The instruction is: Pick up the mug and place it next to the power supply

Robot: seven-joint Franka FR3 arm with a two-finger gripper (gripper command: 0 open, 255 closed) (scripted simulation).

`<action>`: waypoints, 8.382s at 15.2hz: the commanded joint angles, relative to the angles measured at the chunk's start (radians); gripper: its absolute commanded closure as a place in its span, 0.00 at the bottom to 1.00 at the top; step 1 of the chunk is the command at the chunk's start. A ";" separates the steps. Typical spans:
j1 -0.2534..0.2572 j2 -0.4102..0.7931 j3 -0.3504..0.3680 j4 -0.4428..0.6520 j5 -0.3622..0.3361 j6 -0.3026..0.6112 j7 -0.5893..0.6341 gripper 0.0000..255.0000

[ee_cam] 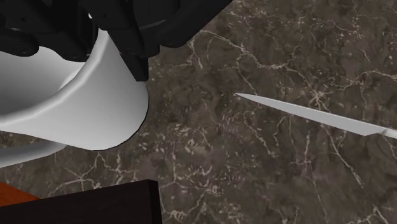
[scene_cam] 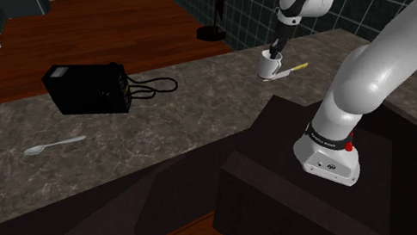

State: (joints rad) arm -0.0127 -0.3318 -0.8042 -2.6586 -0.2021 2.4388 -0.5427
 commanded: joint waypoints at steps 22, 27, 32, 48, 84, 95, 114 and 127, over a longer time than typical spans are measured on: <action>-0.067 -0.213 0.150 0.173 -0.047 -0.375 0.087 1.00; -0.052 -0.232 0.203 0.176 -0.031 -0.402 0.143 1.00; -0.001 -0.230 0.303 0.147 0.013 -0.379 0.267 1.00; 0.202 -0.028 0.565 0.255 0.175 -0.295 0.614 1.00; 0.312 0.401 0.694 0.341 0.278 0.048 0.770 1.00; 0.308 0.518 0.704 0.314 0.317 0.190 0.738 1.00; 0.284 0.696 0.739 0.322 0.380 0.360 0.686 1.00; 0.302 0.564 0.710 0.294 0.340 0.255 0.716 0.00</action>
State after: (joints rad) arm 0.2841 0.2684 -0.0869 -2.3540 0.1489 2.7203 0.1644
